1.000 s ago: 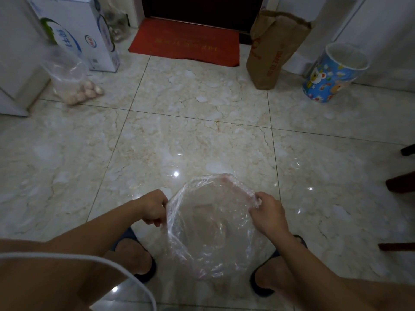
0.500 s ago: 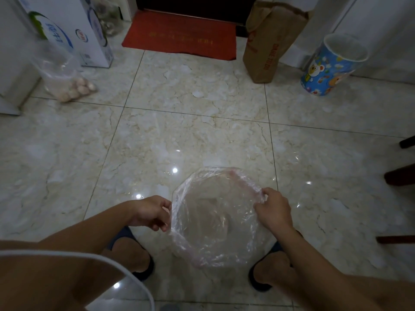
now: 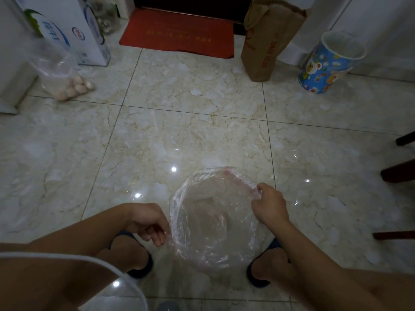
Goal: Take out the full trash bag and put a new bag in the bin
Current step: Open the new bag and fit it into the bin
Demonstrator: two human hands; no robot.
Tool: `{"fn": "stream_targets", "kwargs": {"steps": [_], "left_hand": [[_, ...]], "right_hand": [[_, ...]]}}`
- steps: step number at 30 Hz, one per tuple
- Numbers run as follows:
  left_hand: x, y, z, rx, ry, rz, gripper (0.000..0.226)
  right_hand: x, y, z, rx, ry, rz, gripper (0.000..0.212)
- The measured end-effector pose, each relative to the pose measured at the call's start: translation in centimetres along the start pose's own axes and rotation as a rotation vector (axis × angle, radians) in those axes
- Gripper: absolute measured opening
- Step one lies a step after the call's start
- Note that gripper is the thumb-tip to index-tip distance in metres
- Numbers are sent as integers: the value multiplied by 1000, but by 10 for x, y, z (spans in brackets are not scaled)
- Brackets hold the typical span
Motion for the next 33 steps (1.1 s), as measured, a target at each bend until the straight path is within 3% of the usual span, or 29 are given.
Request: {"fn": "stream_targets", "kwargs": {"steps": [3, 9, 16, 20, 22, 24, 26, 29, 33], "left_hand": [[-6, -1, -1, 49, 196, 37, 18], [1, -9, -20, 436, 540, 158, 21], [13, -8, -26, 695, -174, 245, 5], [32, 25, -22, 1038, -438, 352, 7], [51, 52, -12, 1215, -688, 544, 10], [60, 63, 9, 1145, -900, 839, 13], [51, 54, 30, 871, -1112, 983, 20], [31, 35, 42, 636, -1328, 841, 25], [30, 38, 45, 638, -1337, 848, 13]], "right_hand": [[-2, 1, 1, 13, -10, 2, 20], [4, 1, 4, 48, -109, 100, 13], [3, 4, 8, 75, -98, 112, 16], [7, 2, 11, 52, -73, 118, 17], [7, 1, 12, 49, -71, 125, 18], [6, 1, 13, 43, -72, 130, 18], [6, 1, 13, 39, -73, 129, 19], [6, 2, 12, 39, -75, 124, 18], [7, 3, 12, 37, -74, 127, 18]]}}
Point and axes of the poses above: each hand's wrist, its own y-axis away from the middle knuckle, its own z-axis out of the palm, x = y × z, the point moved 5 cm from there along -y, towards the middle knuckle, and after that the axes turned 4 degrees about z, right-handed, at the moved point
